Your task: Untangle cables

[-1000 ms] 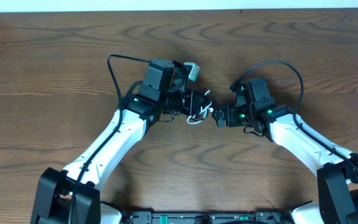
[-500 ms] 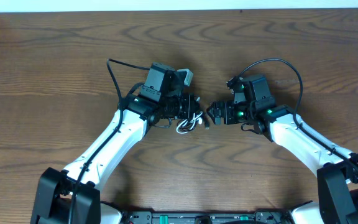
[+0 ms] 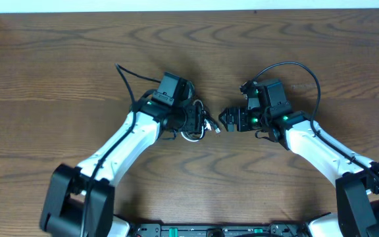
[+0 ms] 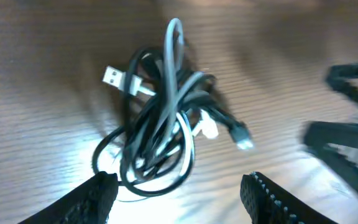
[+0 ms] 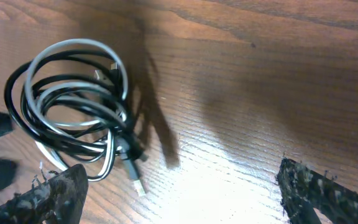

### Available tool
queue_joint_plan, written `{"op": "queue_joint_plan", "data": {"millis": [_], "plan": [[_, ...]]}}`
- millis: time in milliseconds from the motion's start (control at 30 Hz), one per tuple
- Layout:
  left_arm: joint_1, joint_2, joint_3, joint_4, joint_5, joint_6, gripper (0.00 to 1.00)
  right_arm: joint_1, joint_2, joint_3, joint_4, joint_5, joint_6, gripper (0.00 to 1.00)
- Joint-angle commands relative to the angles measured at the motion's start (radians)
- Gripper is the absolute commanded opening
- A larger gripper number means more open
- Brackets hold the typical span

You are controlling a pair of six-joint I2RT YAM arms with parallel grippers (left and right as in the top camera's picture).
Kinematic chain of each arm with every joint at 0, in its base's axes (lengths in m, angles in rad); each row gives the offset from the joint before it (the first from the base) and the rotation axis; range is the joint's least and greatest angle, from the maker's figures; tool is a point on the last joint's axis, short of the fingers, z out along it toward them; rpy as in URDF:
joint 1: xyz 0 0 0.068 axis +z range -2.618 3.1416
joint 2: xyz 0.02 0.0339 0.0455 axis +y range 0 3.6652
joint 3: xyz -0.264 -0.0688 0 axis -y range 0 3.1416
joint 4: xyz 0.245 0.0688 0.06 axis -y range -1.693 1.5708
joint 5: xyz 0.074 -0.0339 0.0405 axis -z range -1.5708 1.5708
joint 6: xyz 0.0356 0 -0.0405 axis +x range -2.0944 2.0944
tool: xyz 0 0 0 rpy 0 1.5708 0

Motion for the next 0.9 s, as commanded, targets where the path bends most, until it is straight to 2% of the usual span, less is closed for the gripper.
{"op": "queue_joint_plan", "data": {"millis": [0, 233, 333, 700, 767, 833, 867], "plan": [[-0.002, 0.055, -0.001, 0.002, -0.077, 0.032, 0.68, 0.006, 0.002, 0.010, 0.002, -0.011, -0.015, 0.94], [-0.002, 0.114, -0.001, 0.002, -0.293, 0.032, 0.68, 0.006, 0.002, 0.010, -0.002, -0.011, -0.015, 0.94], [-0.001, 0.115, -0.001, 0.010, -0.297, 0.032, 0.67, 0.006, 0.002, 0.010, 0.000, -0.011, -0.015, 0.94], [-0.002, 0.175, -0.002, 0.037, -0.296, 0.027, 0.50, 0.006, 0.002, 0.010, 0.001, -0.011, -0.015, 0.94], [-0.002, 0.184, -0.002, 0.040, -0.294, 0.024, 0.42, 0.006, 0.002, 0.010, 0.001, -0.011, -0.015, 0.94], [-0.002, 0.184, -0.001, 0.045, -0.273, 0.024, 0.23, 0.006, 0.002, 0.010, 0.001, -0.011, -0.015, 0.93], [-0.002, 0.183, -0.001, 0.050, -0.257, 0.024, 0.10, 0.006, 0.002, 0.010, 0.001, -0.011, -0.015, 0.93]]}}
